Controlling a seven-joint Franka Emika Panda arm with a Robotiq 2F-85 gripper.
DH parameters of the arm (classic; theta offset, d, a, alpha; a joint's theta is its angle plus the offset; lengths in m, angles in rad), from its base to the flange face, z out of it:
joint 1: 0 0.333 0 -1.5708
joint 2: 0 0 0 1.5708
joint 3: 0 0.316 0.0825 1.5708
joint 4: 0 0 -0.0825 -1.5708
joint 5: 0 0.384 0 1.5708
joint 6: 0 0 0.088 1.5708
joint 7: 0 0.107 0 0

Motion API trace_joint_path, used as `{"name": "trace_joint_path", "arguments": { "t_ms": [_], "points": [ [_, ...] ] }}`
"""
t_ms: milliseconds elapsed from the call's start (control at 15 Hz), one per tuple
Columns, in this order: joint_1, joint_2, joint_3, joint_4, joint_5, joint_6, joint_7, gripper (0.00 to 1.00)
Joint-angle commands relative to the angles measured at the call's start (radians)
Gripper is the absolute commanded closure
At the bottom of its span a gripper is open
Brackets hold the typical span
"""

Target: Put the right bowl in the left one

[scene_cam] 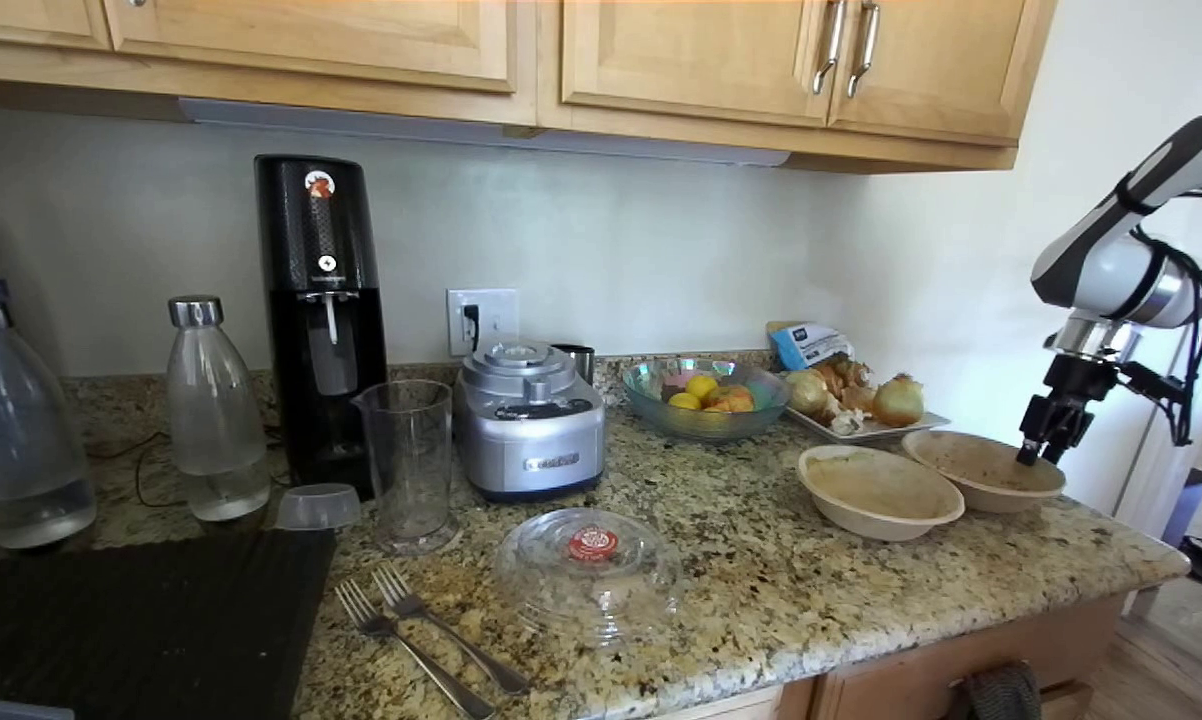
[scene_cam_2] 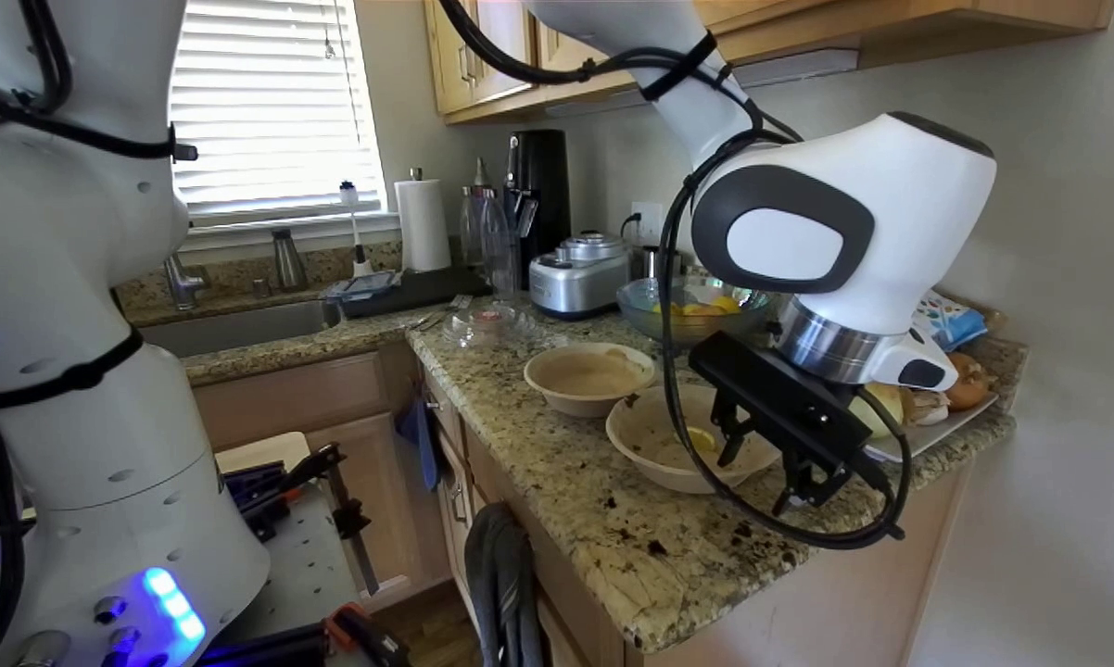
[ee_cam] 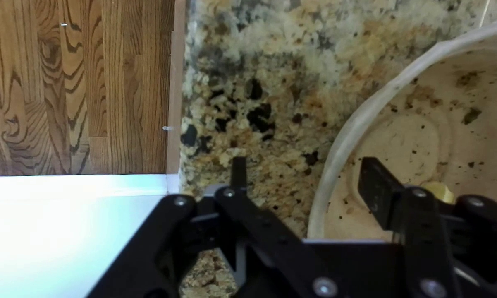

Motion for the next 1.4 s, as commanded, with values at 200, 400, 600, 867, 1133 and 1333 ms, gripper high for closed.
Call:
{"name": "trace_joint_path", "arguments": {
  "t_ms": [200,400,600,867,1133,1333],
  "points": [
    [-0.060,-0.005,0.040,0.009,0.035,-0.010,-0.081,0.52],
    [-0.069,-0.006,0.044,0.008,0.050,-0.017,-0.108,0.72],
    [-0.073,-0.016,0.046,0.002,0.067,-0.018,-0.137,0.92],
    [-0.075,-0.039,0.046,-0.013,0.093,-0.019,-0.183,0.93],
    [-0.062,-0.067,0.038,-0.029,0.101,-0.019,-0.208,0.95],
    [-0.050,-0.065,0.031,-0.022,0.082,-0.046,-0.180,0.93]
  ]
}}
